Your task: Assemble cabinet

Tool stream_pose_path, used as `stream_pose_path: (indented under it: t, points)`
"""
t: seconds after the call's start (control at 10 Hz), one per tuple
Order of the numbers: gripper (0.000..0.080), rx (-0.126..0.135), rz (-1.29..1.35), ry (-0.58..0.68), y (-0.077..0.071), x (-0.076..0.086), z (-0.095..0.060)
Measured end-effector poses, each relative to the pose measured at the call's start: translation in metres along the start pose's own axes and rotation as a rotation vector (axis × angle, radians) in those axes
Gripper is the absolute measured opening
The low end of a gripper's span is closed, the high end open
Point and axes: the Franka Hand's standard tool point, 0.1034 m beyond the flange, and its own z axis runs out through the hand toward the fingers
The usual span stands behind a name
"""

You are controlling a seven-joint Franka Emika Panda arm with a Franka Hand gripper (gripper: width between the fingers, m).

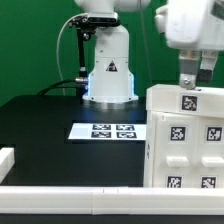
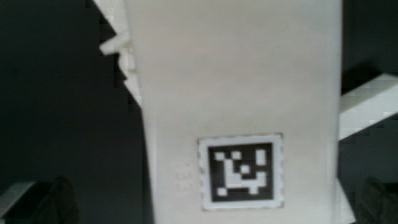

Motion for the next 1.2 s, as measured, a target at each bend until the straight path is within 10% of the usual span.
stream_pose_path:
  t: [0.6, 0.7, 1.2]
  points:
    - [0.0774, 0.017, 0.111, -0.018, 0.002, -0.01, 0.019]
    - [0.0593, 0.017, 0.128, -0.019, 0.002, -0.01, 0.019]
    - [0.0553, -0.012, 0.603, 0.014, -0.001, -0.01, 0.018]
